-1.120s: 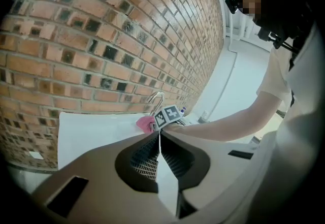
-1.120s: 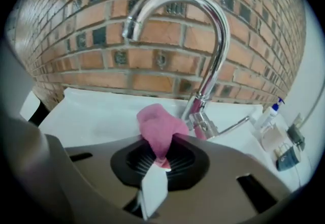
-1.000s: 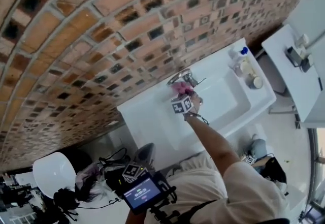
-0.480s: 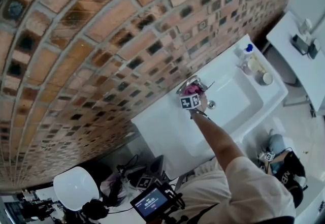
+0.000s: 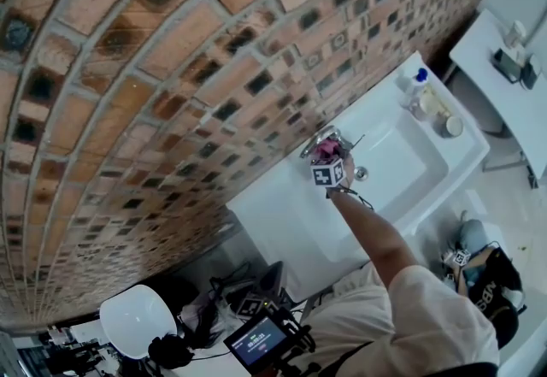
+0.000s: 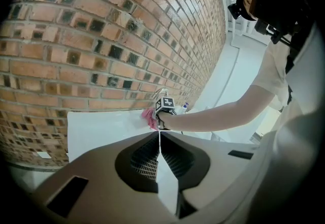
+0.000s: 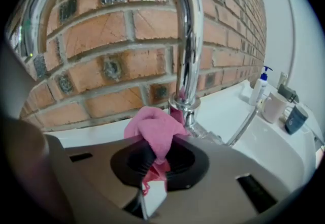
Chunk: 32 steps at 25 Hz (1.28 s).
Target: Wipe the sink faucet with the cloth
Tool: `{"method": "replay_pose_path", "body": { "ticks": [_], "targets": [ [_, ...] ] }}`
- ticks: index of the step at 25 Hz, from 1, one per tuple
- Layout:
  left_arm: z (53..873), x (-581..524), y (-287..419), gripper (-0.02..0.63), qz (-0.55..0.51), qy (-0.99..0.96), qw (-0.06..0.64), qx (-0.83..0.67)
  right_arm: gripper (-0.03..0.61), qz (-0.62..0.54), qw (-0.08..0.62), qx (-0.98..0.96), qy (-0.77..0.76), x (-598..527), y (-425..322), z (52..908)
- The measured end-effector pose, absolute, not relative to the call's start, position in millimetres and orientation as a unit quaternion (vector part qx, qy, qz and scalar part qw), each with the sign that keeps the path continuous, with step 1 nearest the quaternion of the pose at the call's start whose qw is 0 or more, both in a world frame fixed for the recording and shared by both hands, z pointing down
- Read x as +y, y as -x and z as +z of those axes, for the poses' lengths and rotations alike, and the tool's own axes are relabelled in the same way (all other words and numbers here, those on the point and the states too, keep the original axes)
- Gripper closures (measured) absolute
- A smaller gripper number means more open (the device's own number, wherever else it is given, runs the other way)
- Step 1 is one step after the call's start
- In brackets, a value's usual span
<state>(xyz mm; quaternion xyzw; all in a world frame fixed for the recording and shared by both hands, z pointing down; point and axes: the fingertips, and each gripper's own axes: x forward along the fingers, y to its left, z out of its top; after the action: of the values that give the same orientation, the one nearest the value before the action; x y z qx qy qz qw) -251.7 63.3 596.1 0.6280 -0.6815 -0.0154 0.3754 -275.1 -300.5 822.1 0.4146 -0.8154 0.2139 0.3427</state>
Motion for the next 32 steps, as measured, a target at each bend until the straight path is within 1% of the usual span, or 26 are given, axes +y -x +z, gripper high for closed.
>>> {"method": "replay_pose_path", "body": {
  "ticks": [6, 11, 16, 20, 27, 32],
  "targets": [
    [587, 56, 245, 0.614, -0.031, -0.633, 0.378, -0.675, 0.523, 0.192, 0.309, -0.838, -0.407, -300, 266, 789],
    [599, 65, 247, 0.614, -0.002, -0.644, 0.365, -0.672, 0.523, 0.148, 0.293, -0.852, -0.408, -308, 259, 763],
    [596, 60, 235, 0.614, 0.002, -0.651, 0.372, -0.661, 0.523, 0.14, 0.295, -0.86, -0.392, -311, 260, 759],
    [599, 60, 227, 0.614, 0.008, -0.657, 0.374, -0.654, 0.525, 0.142, 0.265, -0.874, -0.382, -312, 259, 735],
    [597, 58, 227, 0.614, 0.006, -0.656, 0.37, -0.657, 0.523, 0.077, 0.229, -0.904, -0.352, -308, 259, 690],
    [597, 53, 225, 0.614, 0.006, -0.659, 0.368, -0.656, 0.523, 0.055, 0.219, -0.913, -0.34, -304, 264, 675]
  ]
}}
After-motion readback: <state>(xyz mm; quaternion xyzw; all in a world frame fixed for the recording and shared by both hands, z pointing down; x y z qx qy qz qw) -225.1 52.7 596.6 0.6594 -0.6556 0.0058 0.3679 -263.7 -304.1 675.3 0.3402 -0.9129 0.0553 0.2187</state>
